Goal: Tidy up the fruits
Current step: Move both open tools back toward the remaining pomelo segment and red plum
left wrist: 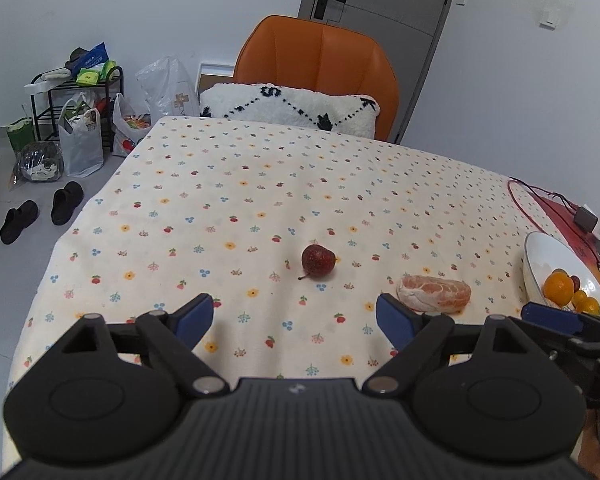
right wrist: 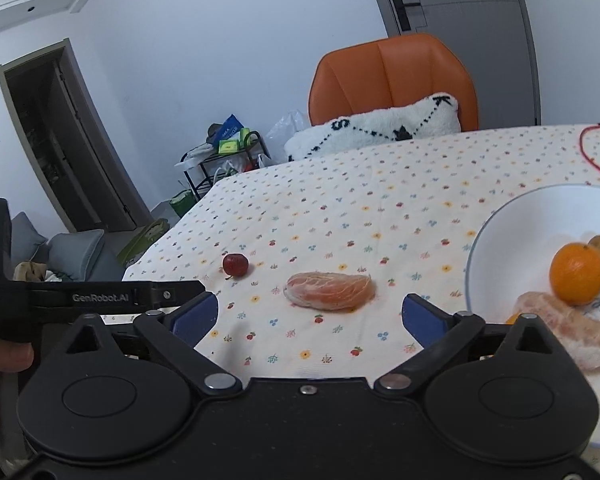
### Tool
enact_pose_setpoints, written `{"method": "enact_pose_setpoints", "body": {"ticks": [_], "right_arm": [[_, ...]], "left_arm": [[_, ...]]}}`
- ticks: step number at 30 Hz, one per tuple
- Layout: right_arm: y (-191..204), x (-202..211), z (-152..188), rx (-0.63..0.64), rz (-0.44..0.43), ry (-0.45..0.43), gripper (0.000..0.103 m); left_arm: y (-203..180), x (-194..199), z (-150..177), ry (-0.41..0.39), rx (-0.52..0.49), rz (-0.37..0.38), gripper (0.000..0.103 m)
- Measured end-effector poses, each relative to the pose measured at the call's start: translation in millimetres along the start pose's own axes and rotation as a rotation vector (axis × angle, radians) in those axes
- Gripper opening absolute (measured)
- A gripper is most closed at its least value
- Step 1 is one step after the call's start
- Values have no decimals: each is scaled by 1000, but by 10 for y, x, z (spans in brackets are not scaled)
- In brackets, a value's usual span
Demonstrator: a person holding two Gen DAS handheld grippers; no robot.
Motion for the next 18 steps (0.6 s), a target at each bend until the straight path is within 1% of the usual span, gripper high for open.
{"method": "enact_pose_setpoints", "body": {"ticks": [3, 4, 7, 9, 14, 18], "right_arm": [[13, -56, 28, -6, 0, 11, 99], [22, -77, 35, -6, -3, 17, 97], [62, -164, 49, -1, -19, 50, 84], [83, -218, 60, 3, -19, 62, 83], [90, -343, 63, -4, -19, 80, 72], [72, -421, 64, -10, -2, 85, 71]], "left_arm": [[22, -4, 8, -2, 5, 4, 87], [28, -6, 12, -2, 6, 4, 87], [57, -12, 26, 1, 13, 5, 87], [81, -19, 29, 2, 18, 5, 87], [118, -29, 24, 2, 21, 3, 87], [149, -48, 28, 5, 22, 7, 87]]}}
Point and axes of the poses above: each gripper's, at about its wrist camera, not at the fingertips, and x roughly against the way its jaws point, y to its left, z to its underside, the point moved 4 cm from there along -x, roughly the way its jaws point, and after that the axes turned 7 degrees about -x, right-handed, at the moved point
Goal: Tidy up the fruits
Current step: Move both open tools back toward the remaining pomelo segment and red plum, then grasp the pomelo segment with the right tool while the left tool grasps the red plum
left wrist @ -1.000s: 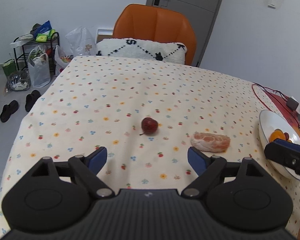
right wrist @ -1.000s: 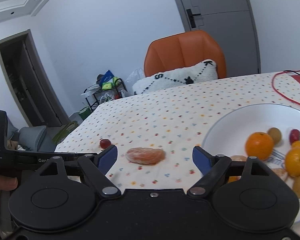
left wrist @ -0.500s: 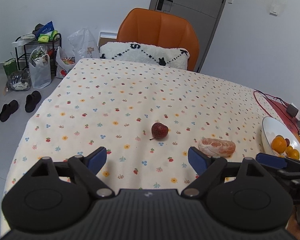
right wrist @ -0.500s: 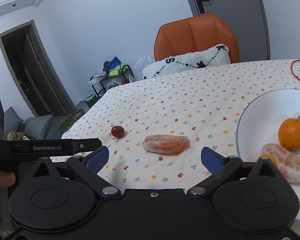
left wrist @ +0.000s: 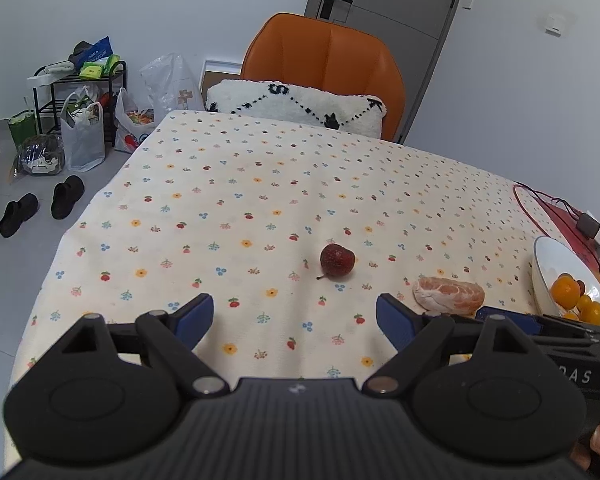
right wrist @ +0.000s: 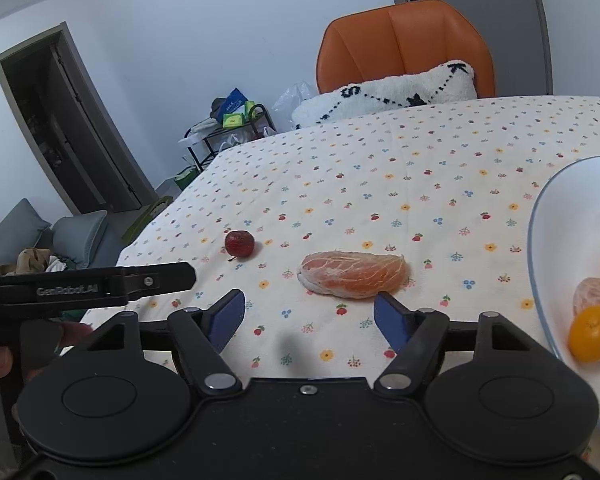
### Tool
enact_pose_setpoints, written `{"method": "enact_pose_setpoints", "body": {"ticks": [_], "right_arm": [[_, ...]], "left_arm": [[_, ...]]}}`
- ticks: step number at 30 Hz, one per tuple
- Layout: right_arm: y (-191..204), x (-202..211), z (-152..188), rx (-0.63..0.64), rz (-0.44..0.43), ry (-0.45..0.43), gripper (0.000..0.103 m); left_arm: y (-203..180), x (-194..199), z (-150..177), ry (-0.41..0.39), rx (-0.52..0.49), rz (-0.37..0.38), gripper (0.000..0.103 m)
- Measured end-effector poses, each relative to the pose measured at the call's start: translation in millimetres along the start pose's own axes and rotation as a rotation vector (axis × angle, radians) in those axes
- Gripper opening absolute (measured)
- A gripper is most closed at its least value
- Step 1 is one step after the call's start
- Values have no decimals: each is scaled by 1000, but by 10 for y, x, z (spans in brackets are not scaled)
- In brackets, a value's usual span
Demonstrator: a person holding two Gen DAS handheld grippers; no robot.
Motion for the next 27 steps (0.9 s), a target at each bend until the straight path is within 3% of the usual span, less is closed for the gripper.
{"method": "enact_pose_setpoints", "body": {"ticks": [13, 20, 27], "right_arm": [[-7, -142, -97, 44, 49, -16, 72], [41, -227, -103, 125, 77, -12, 81], [73, -295, -118, 182, 106, -17, 83]], "left_arm": [[57, -100, -8, 10, 10, 3, 87], [75, -129, -12, 15, 12, 2, 87], [63, -157, -28, 15, 8, 4, 87]]}}
Point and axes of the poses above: each gripper's, at about its wrist camera, not at the fingertips, and x roughly against the way its jaws point, y to its left, z to its underside, the point moved 4 cm from there along -x, roughly the way its jaws point, and after that the axes turned 7 degrees about -x, right-handed, at the moved point
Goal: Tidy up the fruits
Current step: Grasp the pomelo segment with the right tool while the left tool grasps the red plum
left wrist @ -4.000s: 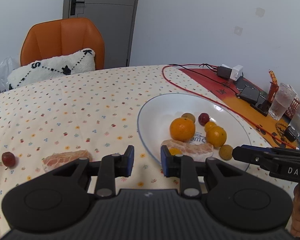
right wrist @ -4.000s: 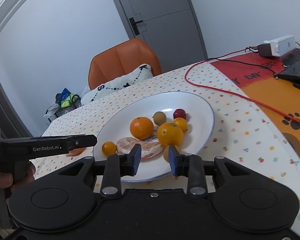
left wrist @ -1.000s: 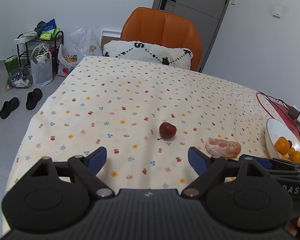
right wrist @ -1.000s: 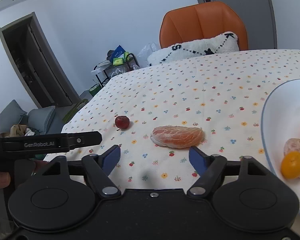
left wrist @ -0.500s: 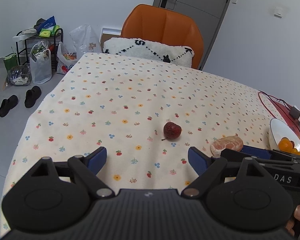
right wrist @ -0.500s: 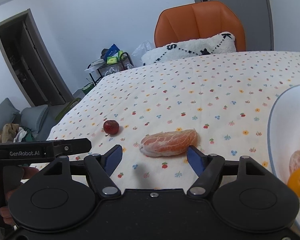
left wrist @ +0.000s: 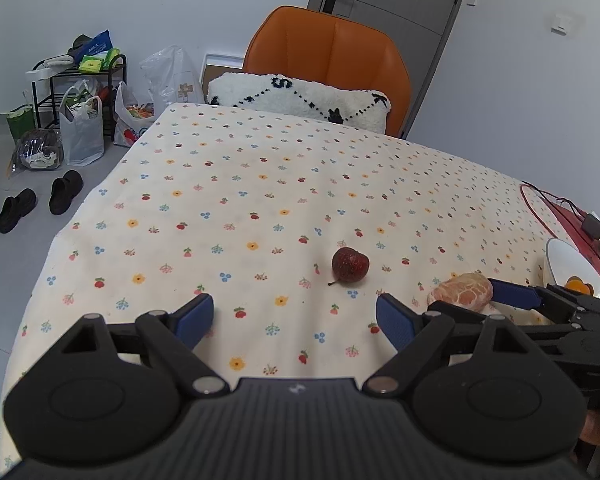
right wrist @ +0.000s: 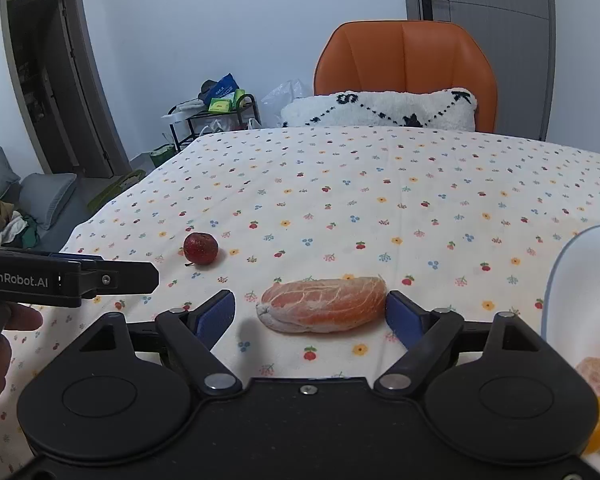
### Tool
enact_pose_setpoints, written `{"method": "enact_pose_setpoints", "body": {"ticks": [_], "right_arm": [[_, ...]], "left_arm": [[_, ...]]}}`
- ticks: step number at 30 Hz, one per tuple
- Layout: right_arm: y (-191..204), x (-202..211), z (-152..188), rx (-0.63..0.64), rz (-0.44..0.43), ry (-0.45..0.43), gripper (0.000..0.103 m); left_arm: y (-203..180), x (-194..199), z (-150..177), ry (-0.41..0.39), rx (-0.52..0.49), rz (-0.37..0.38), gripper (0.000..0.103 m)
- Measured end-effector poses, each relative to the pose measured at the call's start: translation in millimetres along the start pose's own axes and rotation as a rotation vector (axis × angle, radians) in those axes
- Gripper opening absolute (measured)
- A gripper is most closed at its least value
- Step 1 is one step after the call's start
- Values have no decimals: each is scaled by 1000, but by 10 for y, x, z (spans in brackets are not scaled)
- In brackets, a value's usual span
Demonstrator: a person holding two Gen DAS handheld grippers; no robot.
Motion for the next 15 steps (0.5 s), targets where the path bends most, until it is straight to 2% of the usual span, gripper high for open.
{"method": "enact_pose_setpoints", "body": {"ticks": [3, 6, 15], "right_arm": [[24, -16, 11, 28, 16, -4, 82], [54, -15, 29, 78, 56, -14, 70], [-15, 117, 8, 56, 24, -26, 67]], "left_arm": [[-32, -30, -20, 0, -8, 4, 87], [-60, -61, -39, -2, -12, 6, 87], [-201, -117, -115, -32, -50, 3, 84]]}}
Point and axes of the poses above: each gripper's, at about its wrist camera, not at the fingertips, and x roughly against the way its jaws point, y to its left, z to its underside, the point moved 4 cm from there along -x, roughly the way its jaws point, and after that the axes turned 7 degrees about -x, right-handed, at the moved point
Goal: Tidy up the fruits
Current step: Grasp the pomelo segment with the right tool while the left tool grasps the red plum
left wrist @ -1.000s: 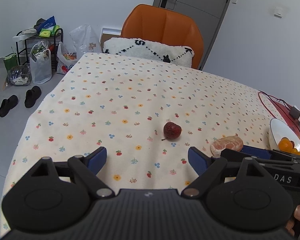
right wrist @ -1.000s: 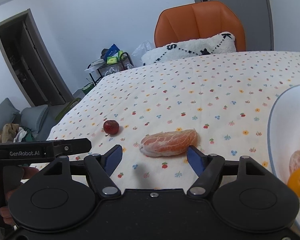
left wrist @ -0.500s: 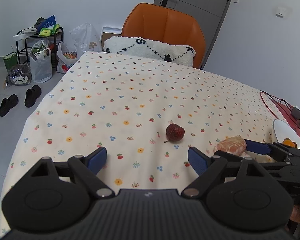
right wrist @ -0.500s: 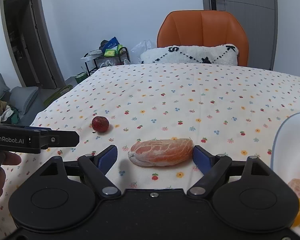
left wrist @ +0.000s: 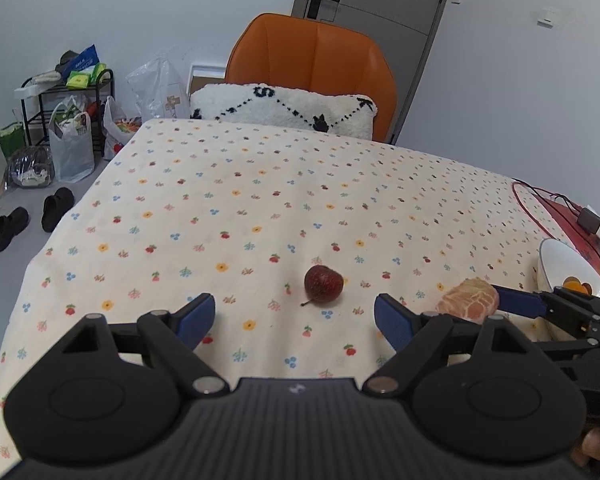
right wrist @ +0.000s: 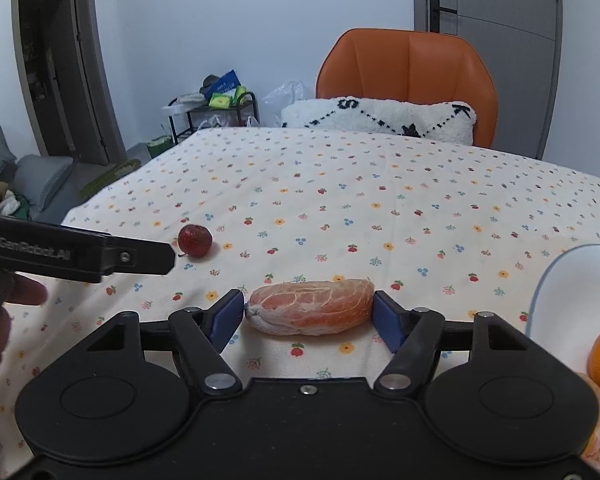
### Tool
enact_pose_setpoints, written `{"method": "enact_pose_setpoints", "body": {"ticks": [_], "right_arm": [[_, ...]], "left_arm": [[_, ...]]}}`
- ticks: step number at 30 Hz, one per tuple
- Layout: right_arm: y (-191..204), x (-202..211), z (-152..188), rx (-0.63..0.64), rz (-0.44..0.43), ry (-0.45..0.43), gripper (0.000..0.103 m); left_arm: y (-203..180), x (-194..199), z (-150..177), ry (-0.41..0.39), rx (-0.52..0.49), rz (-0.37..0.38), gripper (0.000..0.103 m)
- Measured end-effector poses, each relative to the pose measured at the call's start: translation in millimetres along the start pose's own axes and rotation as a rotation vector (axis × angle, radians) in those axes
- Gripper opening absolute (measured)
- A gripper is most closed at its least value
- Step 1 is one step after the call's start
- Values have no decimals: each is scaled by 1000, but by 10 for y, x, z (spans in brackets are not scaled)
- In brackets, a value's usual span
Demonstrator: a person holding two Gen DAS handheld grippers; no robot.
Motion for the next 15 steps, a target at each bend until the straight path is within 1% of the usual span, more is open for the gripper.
{"method": "enact_pose_setpoints", "body": {"ticks": [2, 4, 8, 10, 13, 15], "right_arm": [[-19, 61, -14, -6, -3, -14, 67], [-39, 109, -32, -9, -1, -25, 67], [-93, 226, -71, -18, 6, -50, 67], [-125, 275, -90, -23, 11, -61, 67], [-178, 348, -114, -31, 17, -79, 67], [-218, 401, -128, -37, 22, -89, 67]], "left_arm": [[-39, -12, -26, -13, -9, 1, 84], [-82, -22, -51, -24, -23, 1, 77], [-158, -71, -92, -29, -46, 5, 69], [-195, -107, -99, -28, -54, 2, 63], [-249, -175, -91, -27, -72, -9, 56], [-275, -232, -82, -20, -78, -9, 54]]}}
Point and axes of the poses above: each gripper's, at about its wrist camera, not at the fingertips, and x roughly against the way its jaws point, y to its left, z to its underside, the point moved 4 cm from there along -x, roughly the way its jaws point, and after that the axes turned 7 degrees about -x, right-handed, at the moved point
